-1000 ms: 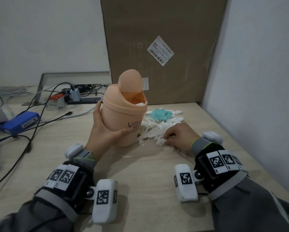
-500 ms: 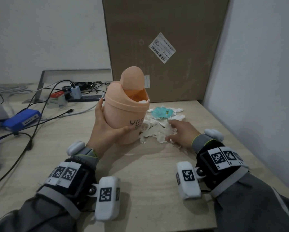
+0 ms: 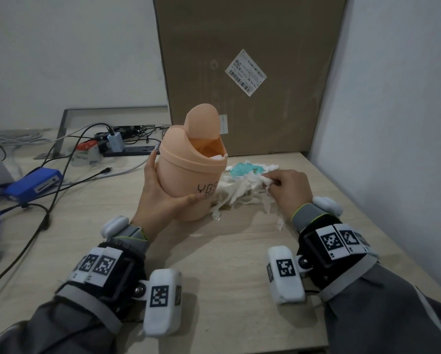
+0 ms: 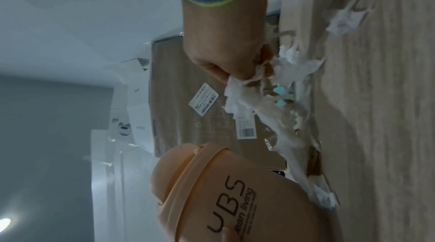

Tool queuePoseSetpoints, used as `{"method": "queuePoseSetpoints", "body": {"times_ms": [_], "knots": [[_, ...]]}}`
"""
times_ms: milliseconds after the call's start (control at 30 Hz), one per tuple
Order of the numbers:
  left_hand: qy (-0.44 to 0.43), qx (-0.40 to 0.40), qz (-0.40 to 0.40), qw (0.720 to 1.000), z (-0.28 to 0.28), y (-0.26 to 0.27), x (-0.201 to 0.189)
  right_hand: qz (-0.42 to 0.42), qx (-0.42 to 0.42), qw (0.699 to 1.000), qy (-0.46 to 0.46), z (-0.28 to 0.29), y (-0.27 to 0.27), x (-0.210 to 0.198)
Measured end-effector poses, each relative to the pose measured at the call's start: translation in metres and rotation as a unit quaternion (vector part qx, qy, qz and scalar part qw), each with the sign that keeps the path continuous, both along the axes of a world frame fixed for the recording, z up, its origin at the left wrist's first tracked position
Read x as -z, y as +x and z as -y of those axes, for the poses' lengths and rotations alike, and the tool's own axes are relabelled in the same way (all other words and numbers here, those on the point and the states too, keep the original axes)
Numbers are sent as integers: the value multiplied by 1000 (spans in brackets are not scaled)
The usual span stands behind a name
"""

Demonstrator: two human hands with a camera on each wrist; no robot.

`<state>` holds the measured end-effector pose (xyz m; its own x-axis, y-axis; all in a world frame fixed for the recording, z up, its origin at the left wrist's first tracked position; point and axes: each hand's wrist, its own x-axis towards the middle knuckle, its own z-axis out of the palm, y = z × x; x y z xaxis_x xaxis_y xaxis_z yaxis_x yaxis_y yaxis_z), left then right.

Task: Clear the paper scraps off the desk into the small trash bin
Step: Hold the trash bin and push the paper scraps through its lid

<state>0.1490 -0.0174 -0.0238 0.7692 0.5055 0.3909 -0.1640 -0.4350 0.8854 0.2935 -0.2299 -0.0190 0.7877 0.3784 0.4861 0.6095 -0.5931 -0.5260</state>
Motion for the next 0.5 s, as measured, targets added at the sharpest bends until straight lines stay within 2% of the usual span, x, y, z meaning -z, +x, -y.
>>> {"method": "queuePoseSetpoints", "body": {"times_ms": [167, 300, 500], "knots": [[8, 5, 3, 1000, -2, 2, 1, -69, -8, 990, 126, -1, 0, 1], [10, 6, 2, 1000, -2, 2, 1, -128, 9, 967, 220, 0, 2, 0], [15, 1, 0, 1000, -5, 4, 4, -170, 9, 960, 221, -3, 0, -3]]}}
